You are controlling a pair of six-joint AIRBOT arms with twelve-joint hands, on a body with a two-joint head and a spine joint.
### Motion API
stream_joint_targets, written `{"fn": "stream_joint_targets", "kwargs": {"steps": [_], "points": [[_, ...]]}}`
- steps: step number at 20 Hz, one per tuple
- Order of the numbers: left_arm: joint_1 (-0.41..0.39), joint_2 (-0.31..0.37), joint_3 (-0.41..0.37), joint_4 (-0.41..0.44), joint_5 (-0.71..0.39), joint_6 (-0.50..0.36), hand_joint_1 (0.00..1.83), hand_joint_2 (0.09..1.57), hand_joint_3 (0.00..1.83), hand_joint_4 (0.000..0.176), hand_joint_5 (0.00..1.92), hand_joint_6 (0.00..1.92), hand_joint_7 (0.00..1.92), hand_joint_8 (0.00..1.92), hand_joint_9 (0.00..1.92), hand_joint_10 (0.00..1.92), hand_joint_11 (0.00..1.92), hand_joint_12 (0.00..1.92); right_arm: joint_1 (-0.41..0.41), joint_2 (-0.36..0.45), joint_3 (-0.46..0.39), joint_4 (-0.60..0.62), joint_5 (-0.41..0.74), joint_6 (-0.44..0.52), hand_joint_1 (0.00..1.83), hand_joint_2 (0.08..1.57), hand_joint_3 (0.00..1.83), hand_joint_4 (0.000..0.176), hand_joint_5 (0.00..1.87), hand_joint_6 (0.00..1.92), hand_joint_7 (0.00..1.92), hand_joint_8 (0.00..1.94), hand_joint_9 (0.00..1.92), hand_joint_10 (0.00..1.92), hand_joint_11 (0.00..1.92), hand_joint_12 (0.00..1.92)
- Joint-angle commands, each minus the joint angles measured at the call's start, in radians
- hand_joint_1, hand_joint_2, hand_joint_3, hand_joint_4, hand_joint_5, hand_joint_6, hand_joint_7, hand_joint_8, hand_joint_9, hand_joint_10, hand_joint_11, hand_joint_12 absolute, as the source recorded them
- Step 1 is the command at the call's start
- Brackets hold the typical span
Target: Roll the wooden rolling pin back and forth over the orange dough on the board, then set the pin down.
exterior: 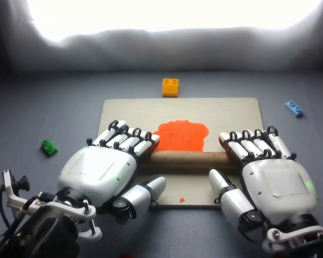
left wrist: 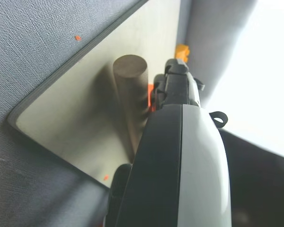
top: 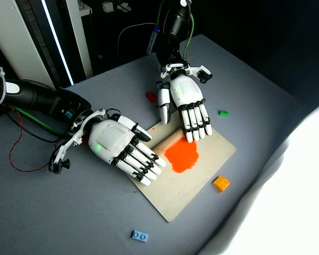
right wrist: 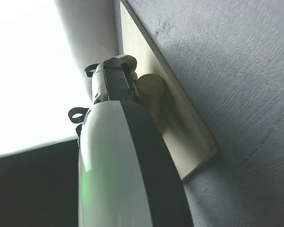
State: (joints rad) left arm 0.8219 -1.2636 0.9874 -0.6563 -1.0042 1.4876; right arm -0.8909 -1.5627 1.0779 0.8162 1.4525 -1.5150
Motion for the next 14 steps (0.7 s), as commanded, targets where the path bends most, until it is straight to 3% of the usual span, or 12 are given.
{"fn": "stream_joint_targets", "kwargs": {"steps": [1, 8, 14], "points": [[0.001, 0.007, -0.003, 0.055, -0.103, -0.008, 0.00, 1.51, 0.00, 0.000, 0.21, 0.00, 0.22, 0.00, 0.16, 0.00, 0.00, 0.12, -0.008, -0.003, -0.004, -0.011, 0.043, -0.001, 0.00, 1.57, 0.02, 0.000, 0.36, 0.00, 0.38, 0.00, 0.32, 0.00, 0.00, 0.64], [0.030, 0.009, -0.024, 0.077, -0.152, -0.025, 0.00, 1.50, 0.00, 0.000, 0.19, 0.00, 0.21, 0.00, 0.15, 0.00, 0.00, 0.05, -0.009, -0.008, -0.019, -0.009, 0.064, -0.021, 0.00, 1.57, 0.04, 0.000, 0.37, 0.00, 0.40, 0.00, 0.33, 0.00, 0.00, 0.70], [0.070, 0.008, -0.043, 0.089, -0.206, -0.040, 0.00, 1.51, 0.00, 0.000, 0.20, 0.00, 0.22, 0.00, 0.16, 0.00, 0.00, 0.10, -0.002, -0.011, -0.021, 0.001, 0.058, -0.020, 0.00, 1.57, 0.03, 0.000, 0.36, 0.00, 0.40, 0.00, 0.33, 0.00, 0.00, 0.65]]}}
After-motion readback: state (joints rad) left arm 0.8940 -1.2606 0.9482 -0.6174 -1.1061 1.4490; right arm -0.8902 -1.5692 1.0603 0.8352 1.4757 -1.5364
